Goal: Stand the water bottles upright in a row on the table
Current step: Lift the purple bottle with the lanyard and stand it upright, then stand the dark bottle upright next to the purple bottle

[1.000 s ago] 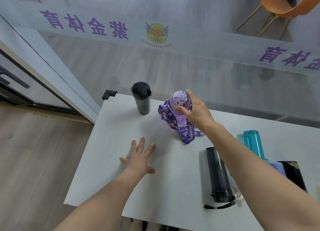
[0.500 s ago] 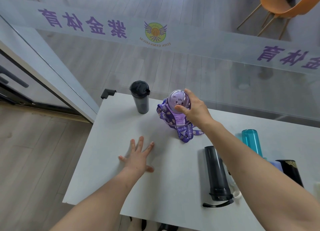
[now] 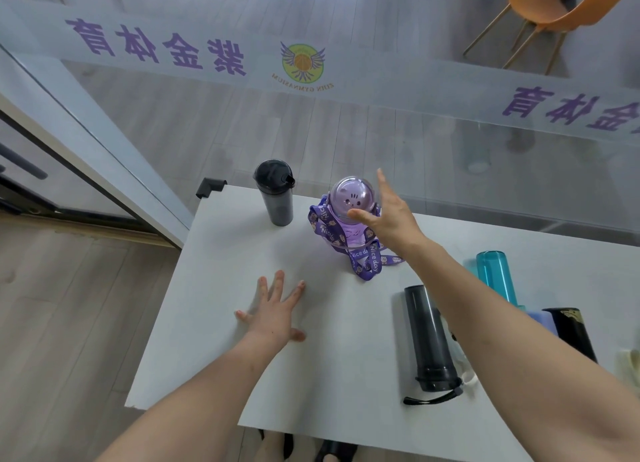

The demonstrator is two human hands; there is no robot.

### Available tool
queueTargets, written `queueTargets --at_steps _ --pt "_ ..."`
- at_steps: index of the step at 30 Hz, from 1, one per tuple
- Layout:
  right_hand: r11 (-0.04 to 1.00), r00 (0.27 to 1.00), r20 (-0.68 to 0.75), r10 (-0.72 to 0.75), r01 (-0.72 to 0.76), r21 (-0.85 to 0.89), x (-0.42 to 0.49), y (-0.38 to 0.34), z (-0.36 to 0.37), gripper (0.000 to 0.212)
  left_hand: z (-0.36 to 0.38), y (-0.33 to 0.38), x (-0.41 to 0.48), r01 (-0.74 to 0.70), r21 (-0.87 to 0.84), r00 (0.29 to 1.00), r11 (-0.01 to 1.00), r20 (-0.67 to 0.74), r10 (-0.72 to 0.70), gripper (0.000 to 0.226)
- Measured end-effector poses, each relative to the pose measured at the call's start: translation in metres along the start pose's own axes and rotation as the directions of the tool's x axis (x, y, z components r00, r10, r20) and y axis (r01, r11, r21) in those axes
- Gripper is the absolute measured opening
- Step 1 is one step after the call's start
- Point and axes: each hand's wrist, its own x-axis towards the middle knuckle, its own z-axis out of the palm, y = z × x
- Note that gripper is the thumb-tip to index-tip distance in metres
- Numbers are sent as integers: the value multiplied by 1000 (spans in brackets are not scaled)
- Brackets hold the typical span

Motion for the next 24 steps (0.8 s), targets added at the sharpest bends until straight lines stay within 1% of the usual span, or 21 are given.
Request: queueTargets --at_steps 1,3,6,9,11,13,15,18,20,22,24 --pt "1000 1000 -28 -4 4 -14 -8 3 -4 103 -1 1 -1 0 10 1000 1000 2 0 114" --pt "998 993 -113 -45 39 -56 -34 14 -11 85 -1 3 -1 3 32 1000 999 -4 -3 111" --pt "993 974 -203 -96 78 -91 -84 42 -16 57 6 13 -5 -46 62 998 997 -40 48 95" --pt "991 977 -200 -77 52 -126 -136 80 -15 42 19 37 -17 -146 103 985 984 -72 154 84" --pt "983 978 -190 -81 47 -180 -161 111 -13 36 25 60 -25 -204 126 974 971 -78 215 81" --pt "969 981 -154 -114 75 -237 -180 138 -12 33 32 81 -31 -241 139 964 961 -78 253 80" --pt "938 977 -81 -195 162 -306 -192 156 -15 32 38 99 -33 -246 141 964 959 -67 257 80" --pt "840 931 127 -342 363 -404 -202 174 -22 38 49 120 -38 -194 133 980 972 -9 197 87" --pt "765 887 296 -354 457 -455 -206 186 -24 52 55 126 -38 -161 176 987 971 11 162 94" --pt "682 839 442 -317 526 -509 -209 197 -23 68 60 128 -35 -147 189 989 971 7 148 98" --pt "588 804 515 -296 578 -565 -209 202 -21 73 63 128 -33 -134 178 991 975 -5 137 99"
